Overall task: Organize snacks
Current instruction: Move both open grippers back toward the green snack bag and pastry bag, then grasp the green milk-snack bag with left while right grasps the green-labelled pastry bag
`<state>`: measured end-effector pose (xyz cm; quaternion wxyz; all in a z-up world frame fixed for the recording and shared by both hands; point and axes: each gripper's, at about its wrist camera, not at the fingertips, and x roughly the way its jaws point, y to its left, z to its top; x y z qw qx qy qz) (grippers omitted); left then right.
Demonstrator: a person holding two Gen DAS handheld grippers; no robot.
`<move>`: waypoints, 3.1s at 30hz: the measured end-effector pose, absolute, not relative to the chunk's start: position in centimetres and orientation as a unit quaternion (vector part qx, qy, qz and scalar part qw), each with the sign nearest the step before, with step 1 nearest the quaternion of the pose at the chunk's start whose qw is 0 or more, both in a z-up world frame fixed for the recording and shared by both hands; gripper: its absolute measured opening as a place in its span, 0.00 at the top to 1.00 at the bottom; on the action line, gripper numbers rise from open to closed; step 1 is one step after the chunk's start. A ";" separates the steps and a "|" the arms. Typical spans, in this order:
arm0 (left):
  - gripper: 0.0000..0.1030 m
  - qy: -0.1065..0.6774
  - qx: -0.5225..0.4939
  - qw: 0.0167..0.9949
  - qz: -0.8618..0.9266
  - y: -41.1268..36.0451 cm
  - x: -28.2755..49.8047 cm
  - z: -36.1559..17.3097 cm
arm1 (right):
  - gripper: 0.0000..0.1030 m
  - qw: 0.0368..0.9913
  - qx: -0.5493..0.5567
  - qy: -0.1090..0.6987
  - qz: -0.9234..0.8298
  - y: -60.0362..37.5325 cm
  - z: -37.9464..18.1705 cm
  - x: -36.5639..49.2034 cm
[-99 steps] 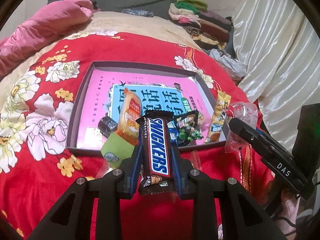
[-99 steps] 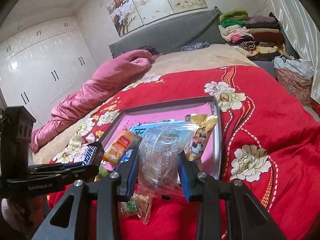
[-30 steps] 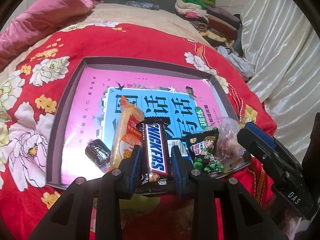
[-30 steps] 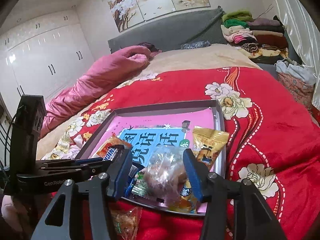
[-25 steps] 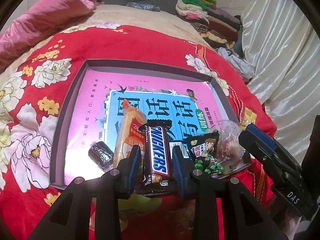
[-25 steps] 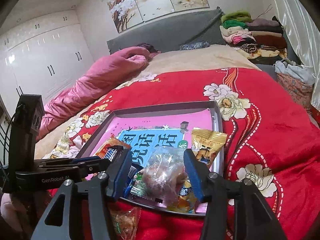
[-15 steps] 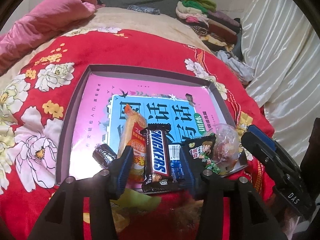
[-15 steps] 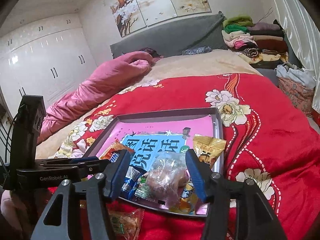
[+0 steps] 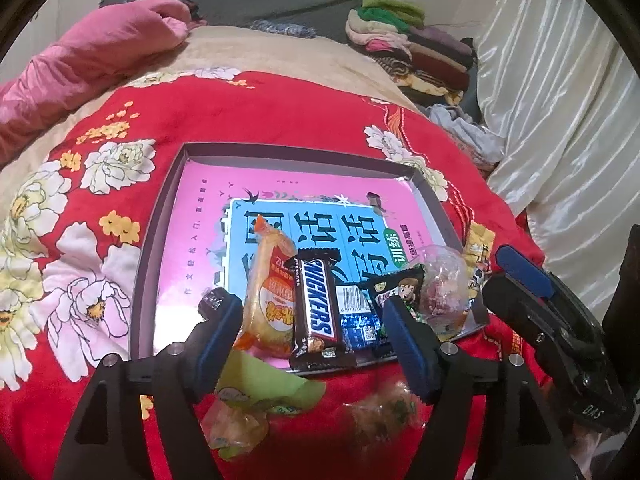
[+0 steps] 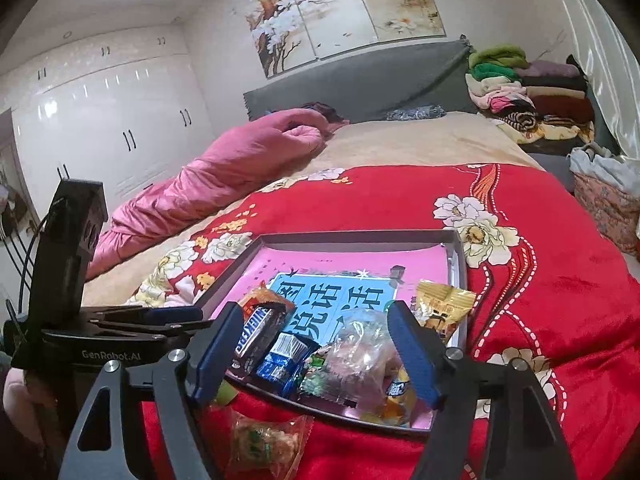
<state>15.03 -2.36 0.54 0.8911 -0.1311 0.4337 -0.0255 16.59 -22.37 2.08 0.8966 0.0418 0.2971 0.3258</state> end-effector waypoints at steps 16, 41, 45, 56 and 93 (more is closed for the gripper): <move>0.25 0.428 -0.134 0.894 -0.016 1.0 12.1 1.1 | 0.22 0.886 0.021 0.315 0.340 -22.1 1.5 14.2; 0.25 0.459 -0.106 0.882 -0.021 3.1 8.2 -1.1 | 0.22 0.855 0.003 0.406 0.323 -19.6 -2.7 10.8; 0.25 0.467 -0.096 0.879 -0.025 2.7 8.0 -2.0 | 0.22 0.854 -0.015 0.414 0.314 -18.9 -3.4 10.7; 0.25 0.478 -0.077 0.874 -0.045 1.8 8.3 -4.1 | 0.22 0.852 -0.046 0.428 0.297 -17.6 -5.0 10.8; 0.66 0.463 -0.075 0.882 -0.052 1.0 9.5 -5.9 | 0.45 0.847 -0.069 0.413 0.326 -16.2 -4.6 10.7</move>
